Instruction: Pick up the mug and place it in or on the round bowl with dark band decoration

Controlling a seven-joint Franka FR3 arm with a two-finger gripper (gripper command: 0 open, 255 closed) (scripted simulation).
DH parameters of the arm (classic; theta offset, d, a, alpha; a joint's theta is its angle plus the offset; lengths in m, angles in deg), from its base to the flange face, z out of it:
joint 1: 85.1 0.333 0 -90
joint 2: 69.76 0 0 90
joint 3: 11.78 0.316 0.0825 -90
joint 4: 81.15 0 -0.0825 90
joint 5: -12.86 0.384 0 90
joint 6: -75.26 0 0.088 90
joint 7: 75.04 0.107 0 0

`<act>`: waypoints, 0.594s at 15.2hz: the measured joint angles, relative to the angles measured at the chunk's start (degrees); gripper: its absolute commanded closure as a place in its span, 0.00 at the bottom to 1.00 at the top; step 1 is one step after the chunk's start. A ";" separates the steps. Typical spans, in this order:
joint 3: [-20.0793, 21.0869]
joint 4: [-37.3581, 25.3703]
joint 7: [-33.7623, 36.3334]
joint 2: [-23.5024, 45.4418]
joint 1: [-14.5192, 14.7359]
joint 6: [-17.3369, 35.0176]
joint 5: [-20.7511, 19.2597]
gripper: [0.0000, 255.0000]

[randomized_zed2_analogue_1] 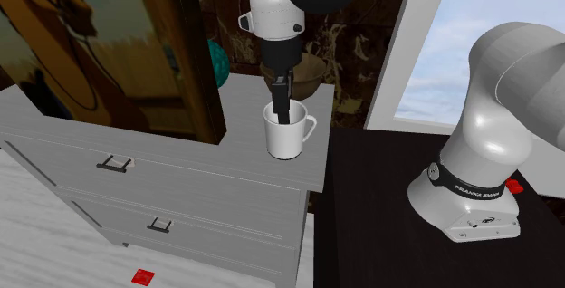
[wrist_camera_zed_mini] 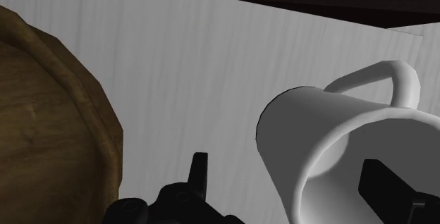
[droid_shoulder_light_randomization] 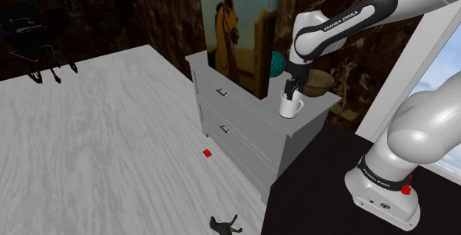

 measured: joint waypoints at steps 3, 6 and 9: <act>0.00 0.01 0.00 0.01 0.00 0.02 0.00 1.00; 0.00 0.01 0.00 0.01 0.00 0.02 0.00 1.00; 0.00 0.01 0.00 0.01 0.00 0.01 0.00 1.00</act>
